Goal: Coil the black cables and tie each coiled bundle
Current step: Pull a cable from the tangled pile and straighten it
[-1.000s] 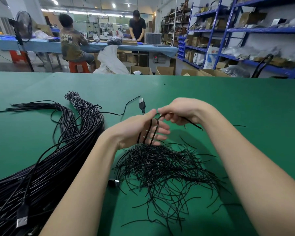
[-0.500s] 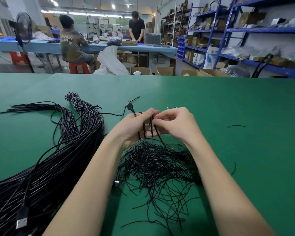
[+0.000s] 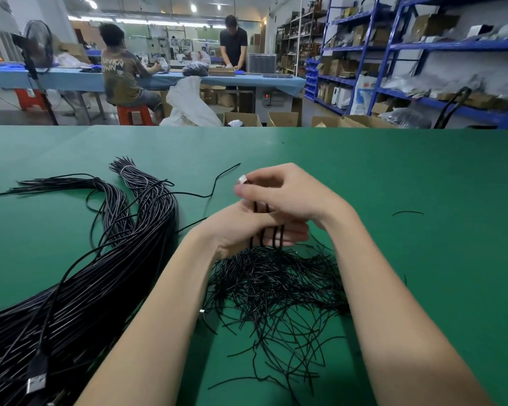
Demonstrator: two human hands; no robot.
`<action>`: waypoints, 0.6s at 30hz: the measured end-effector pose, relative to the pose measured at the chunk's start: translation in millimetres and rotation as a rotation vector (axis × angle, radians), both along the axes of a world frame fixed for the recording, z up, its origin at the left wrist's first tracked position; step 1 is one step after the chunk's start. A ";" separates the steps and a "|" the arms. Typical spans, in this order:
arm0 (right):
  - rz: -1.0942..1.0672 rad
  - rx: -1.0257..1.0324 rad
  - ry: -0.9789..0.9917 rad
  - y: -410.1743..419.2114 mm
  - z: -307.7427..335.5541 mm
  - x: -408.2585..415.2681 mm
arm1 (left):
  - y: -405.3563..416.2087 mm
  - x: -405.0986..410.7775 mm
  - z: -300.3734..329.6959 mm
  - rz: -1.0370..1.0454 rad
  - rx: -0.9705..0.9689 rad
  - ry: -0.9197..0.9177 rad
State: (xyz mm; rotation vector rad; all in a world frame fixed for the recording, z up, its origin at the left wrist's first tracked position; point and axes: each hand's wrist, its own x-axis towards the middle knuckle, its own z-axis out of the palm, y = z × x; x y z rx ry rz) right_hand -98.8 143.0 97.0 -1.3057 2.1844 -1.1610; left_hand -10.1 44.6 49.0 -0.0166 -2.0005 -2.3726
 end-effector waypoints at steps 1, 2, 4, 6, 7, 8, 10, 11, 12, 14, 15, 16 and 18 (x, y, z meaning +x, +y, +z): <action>0.046 0.031 -0.007 -1.8 1.8 -1.4 | 0.3 0.4 0.5 -0.022 -0.002 0.015; 0.051 0.033 -0.019 -2.9 2.4 -3.4 | 0.0 1.1 1.2 -0.041 0.002 0.016; 0.015 -0.004 -0.066 -2.7 1.1 -6.3 | -1.4 2.6 1.9 -0.062 0.001 0.012; -0.063 -0.055 -0.086 -1.2 -1.7 -9.3 | -3.2 4.2 3.6 -0.050 0.007 0.002; -0.106 -0.079 -0.092 0.1 -3.4 -11.0 | -4.7 5.1 4.9 -0.034 0.015 -0.002; -0.132 -0.097 -0.106 1.8 -5.1 -12.6 | -6.2 5.1 6.1 -0.019 0.014 0.000; -0.142 -0.118 -0.184 5.8 -8.0 -14.8 | -7.3 4.5 8.3 -0.007 -0.019 0.014; -0.143 -0.134 -0.242 7.4 -9.3 -15.4 | -6.7 3.9 9.2 0.000 -0.037 0.025; -0.150 -0.150 -0.293 8.1 -10.9 -16.0 | -5.5 3.1 9.8 0.013 -0.045 0.034; -0.189 -0.169 -0.323 8.0 -13.8 -17.3 | -3.4 1.5 10.5 0.051 -0.029 0.045; -0.211 -0.175 -0.314 7.6 -15.2 -17.8 | -2.6 1.1 10.9 0.073 -0.015 0.046; -0.224 -0.182 -0.308 7.3 -16.2 -17.7 | -2.1 0.6 11.0 0.096 -0.006 0.046; -0.240 -0.213 -0.304 7.0 -17.5 -16.9 | -1.4 -1.3 10.0 0.152 -0.007 0.056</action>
